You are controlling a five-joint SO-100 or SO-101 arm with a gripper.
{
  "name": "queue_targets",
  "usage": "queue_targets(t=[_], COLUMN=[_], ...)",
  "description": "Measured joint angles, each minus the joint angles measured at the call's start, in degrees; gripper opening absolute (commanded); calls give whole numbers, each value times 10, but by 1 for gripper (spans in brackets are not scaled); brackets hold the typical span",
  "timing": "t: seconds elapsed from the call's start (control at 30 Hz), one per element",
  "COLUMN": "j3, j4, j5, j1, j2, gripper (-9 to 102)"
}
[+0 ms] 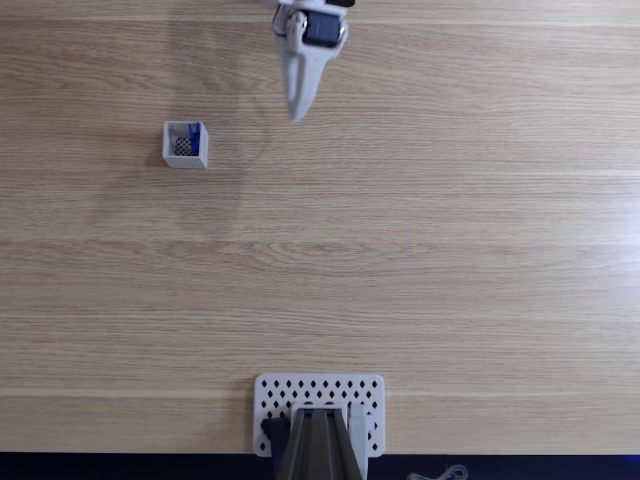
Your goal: Grasp a peg and put it in the crate.
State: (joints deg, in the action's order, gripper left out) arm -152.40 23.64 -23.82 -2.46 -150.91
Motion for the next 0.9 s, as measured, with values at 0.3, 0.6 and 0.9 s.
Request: queue_targets(t=[0.3,0.6,0.9], j3=[-56,-180,-236], j4=[182,201,239], j5=[267,286,294], j1=[54,56,50], j2=[-180,-308,-385], gripper=[-1,-1,-1])
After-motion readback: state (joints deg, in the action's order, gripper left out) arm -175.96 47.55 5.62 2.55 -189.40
